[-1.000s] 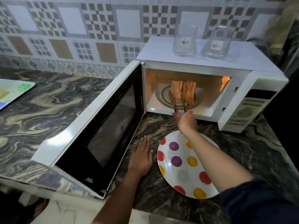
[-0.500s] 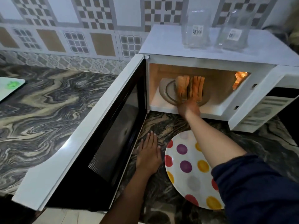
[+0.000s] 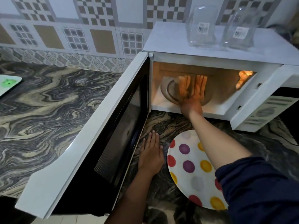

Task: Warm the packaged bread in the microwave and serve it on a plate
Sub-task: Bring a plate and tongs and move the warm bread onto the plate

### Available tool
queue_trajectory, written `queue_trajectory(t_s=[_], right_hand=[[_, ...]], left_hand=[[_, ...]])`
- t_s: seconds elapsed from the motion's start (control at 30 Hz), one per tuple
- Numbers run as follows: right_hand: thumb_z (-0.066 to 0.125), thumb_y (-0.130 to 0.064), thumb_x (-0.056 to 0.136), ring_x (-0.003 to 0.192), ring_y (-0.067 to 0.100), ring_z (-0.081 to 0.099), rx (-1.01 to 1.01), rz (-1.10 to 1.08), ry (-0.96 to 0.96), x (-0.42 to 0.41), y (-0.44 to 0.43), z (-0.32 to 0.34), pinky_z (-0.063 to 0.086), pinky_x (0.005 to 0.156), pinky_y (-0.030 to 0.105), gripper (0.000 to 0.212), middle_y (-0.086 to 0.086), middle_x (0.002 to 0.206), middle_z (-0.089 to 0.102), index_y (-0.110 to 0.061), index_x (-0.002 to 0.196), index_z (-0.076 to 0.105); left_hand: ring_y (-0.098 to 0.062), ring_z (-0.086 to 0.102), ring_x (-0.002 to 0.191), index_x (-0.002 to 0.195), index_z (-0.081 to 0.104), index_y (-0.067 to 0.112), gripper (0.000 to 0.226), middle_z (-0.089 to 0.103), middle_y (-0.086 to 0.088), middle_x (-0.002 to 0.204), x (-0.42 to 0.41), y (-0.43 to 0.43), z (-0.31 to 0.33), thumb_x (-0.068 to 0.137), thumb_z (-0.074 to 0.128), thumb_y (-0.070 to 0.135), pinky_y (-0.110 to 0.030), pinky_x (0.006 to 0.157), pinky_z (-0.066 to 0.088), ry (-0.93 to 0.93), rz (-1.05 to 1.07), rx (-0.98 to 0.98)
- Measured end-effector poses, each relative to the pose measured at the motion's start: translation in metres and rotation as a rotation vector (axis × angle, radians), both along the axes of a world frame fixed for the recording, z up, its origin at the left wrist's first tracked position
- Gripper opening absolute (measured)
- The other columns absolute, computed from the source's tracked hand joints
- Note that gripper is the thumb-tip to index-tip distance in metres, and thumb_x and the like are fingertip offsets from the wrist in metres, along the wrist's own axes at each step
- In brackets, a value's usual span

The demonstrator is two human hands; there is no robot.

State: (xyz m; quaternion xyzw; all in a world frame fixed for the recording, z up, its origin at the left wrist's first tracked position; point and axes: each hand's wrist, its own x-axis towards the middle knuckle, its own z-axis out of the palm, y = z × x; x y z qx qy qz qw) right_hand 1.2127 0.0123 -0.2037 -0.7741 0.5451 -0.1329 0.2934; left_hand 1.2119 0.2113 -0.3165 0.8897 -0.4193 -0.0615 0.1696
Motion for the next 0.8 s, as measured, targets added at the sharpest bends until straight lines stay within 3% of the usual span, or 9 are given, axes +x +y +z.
queue_trajectory(t_s=[0.1, 0.2, 0.37, 0.47, 0.6, 0.8], right_hand=[[0.052, -0.033, 0.093, 0.118, 0.034, 0.054, -0.003, -0.041, 0.03, -0.018, 0.011, 0.004, 0.044, 0.092, 0.036, 0.038, 0.014, 0.129, 0.058, -0.011, 0.124, 0.055], [0.053, -0.036, 0.092, 0.115, 0.035, 0.054, -0.029, -0.036, 0.027, -0.04, 0.026, 0.01, 0.044, 0.087, 0.038, 0.041, 0.015, 0.127, 0.057, -0.011, 0.124, 0.049], [0.052, -0.041, 0.092, 0.11, 0.036, 0.056, -0.067, -0.01, 0.055, -0.095, 0.059, 0.009, 0.042, 0.075, 0.037, 0.044, 0.016, 0.122, 0.058, -0.008, 0.121, 0.044], [0.053, -0.043, 0.09, 0.1, 0.036, 0.059, -0.075, -0.034, 0.032, -0.137, 0.077, 0.001, 0.043, 0.068, 0.036, 0.04, 0.015, 0.113, 0.06, -0.009, 0.108, 0.044], [0.052, -0.043, 0.091, 0.1, 0.034, 0.059, -0.117, -0.089, 0.059, -0.191, 0.1, -0.014, 0.038, 0.064, 0.033, 0.044, 0.014, 0.115, 0.06, -0.008, 0.117, 0.042], [0.052, -0.044, 0.09, 0.102, 0.035, 0.06, -0.092, -0.208, 0.157, -0.248, 0.117, -0.04, 0.041, 0.067, 0.034, 0.049, 0.016, 0.116, 0.06, -0.008, 0.123, 0.041]], left_hand=[[-0.01, -0.001, 0.146, 0.15, 0.009, 0.013, 0.08, 0.004, 0.001, 0.159, -0.001, 0.001, 0.0, 0.078, -0.01, 0.044, -0.025, 0.112, -0.012, -0.014, 0.001, -0.021], [-0.01, -0.002, 0.146, 0.15, 0.007, 0.013, 0.078, 0.004, 0.001, 0.159, -0.002, 0.001, 0.001, 0.081, -0.01, 0.044, -0.026, 0.112, -0.013, -0.016, 0.003, -0.01], [-0.012, -0.002, 0.147, 0.15, 0.006, 0.011, 0.054, 0.002, -0.003, 0.159, -0.002, 0.001, 0.004, 0.101, 0.018, 0.031, -0.03, 0.117, -0.006, 0.01, -0.008, 0.033], [-0.014, -0.002, 0.147, 0.149, 0.005, 0.008, 0.055, 0.002, -0.006, 0.159, -0.003, 0.003, 0.003, 0.1, 0.015, 0.031, -0.029, 0.117, -0.006, 0.013, -0.048, 0.05], [-0.017, 0.004, 0.147, 0.149, 0.008, 0.005, 0.067, 0.007, -0.008, 0.159, -0.008, 0.006, -0.001, 0.089, 0.003, 0.036, -0.03, 0.118, -0.001, 0.013, -0.05, 0.046], [-0.021, 0.007, 0.147, 0.148, 0.008, 0.002, 0.054, 0.009, -0.012, 0.158, -0.016, 0.01, 0.002, 0.101, 0.02, 0.026, -0.033, 0.119, 0.001, -0.037, -0.061, 0.055]])
